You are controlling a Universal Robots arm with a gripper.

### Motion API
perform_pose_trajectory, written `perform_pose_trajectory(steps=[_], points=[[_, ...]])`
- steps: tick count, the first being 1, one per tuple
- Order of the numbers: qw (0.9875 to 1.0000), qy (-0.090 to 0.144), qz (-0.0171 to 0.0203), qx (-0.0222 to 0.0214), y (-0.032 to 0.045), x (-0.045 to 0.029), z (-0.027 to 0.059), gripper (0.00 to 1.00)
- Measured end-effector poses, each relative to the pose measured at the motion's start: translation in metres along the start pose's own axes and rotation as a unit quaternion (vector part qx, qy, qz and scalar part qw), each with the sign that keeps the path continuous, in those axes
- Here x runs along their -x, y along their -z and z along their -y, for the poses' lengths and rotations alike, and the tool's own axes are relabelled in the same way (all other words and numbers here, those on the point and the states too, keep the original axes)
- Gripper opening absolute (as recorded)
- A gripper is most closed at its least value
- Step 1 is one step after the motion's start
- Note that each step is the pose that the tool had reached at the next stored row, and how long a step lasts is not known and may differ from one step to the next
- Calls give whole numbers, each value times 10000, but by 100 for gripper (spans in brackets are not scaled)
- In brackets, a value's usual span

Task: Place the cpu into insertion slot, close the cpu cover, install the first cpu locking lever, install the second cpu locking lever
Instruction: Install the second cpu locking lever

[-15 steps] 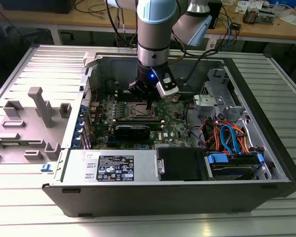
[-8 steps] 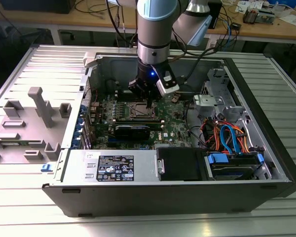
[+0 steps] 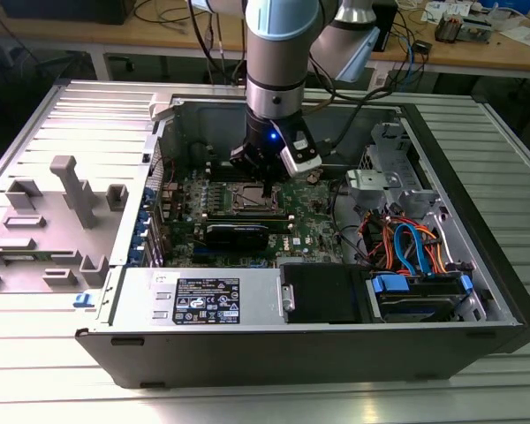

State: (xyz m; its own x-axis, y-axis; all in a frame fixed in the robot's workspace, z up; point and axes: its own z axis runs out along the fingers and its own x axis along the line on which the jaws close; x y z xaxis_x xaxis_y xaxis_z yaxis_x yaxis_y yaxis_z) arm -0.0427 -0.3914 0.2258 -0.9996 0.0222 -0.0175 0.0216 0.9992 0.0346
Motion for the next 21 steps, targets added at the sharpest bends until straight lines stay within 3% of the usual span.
perform_pose_trajectory(steps=[11, 21], points=[[10000, 0, -16, -1, 76, 2, 25, 11], [10000, -1, -35, -2, 81, 4, 94, 11]])
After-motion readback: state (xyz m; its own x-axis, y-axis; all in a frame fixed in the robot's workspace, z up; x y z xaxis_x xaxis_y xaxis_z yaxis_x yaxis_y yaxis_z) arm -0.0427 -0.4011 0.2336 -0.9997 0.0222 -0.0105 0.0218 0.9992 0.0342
